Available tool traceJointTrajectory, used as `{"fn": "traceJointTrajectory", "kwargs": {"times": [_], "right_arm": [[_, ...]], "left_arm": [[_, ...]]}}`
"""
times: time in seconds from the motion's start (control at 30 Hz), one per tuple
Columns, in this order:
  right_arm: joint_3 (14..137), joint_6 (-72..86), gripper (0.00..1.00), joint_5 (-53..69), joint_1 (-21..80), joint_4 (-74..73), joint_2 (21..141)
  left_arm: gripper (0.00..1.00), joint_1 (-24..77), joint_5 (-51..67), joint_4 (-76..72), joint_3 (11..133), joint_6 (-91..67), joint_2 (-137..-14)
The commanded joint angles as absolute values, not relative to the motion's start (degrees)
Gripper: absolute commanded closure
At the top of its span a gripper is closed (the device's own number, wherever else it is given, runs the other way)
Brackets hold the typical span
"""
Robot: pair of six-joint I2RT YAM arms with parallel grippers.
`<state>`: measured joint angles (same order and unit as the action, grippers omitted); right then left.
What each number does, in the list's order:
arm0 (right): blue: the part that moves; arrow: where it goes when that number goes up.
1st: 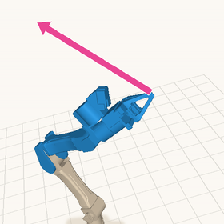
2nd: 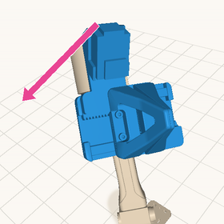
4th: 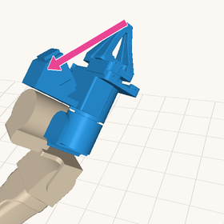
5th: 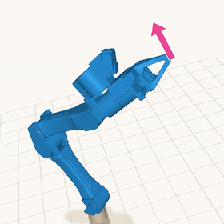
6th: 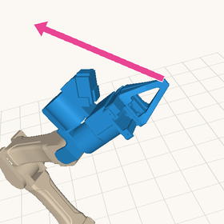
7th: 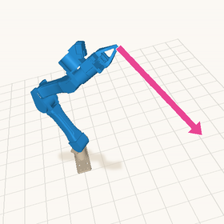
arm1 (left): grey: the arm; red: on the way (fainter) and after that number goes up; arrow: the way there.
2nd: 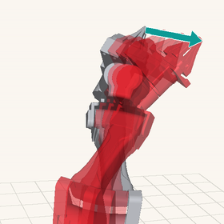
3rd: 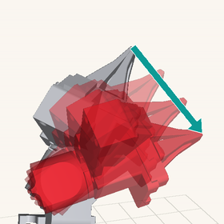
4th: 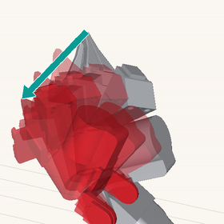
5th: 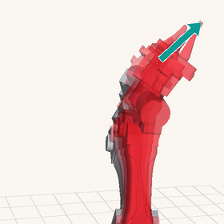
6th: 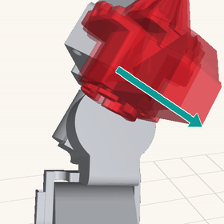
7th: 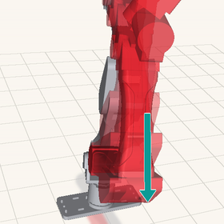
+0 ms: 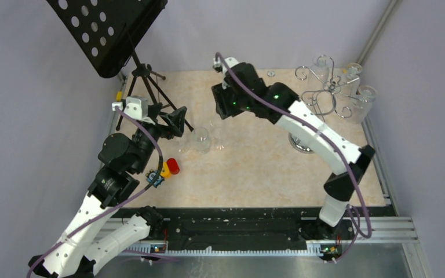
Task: Take the wine glass off the wine glass rack
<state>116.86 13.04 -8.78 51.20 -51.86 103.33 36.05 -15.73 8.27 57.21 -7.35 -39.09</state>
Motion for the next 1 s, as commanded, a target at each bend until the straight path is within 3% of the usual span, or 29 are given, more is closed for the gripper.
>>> {"fn": "traceJointTrajectory", "kwargs": {"times": [0.0,0.37,0.57,0.7,0.97], "right_arm": [[116.3,11.9,0.49,-16.0,48.0,-48.6,91.6],[115.2,13.4,0.4,-23.8,29.8,-47.5,80.6],[113.8,12.7,0.34,-18.8,15.7,-49.3,77.0],[110.8,12.1,0.28,-20.8,11.8,-50.3,71.7],[101.0,14.2,0.22,-36.4,10.7,-51.7,61.6]], "left_arm": [[0.21,36.2,-15.6,7.7,58.2,-7.4,-38.2],[0.21,36.2,-15.0,7.6,57.8,-7.7,-38.3],[0.21,36.2,-13.6,7.4,57.1,-9.3,-38.3],[0.21,36.2,-11.5,7.3,56.7,-11.2,-39.0],[0.21,36.2,-9.7,5.2,55.1,-12.7,-40.1]]}}
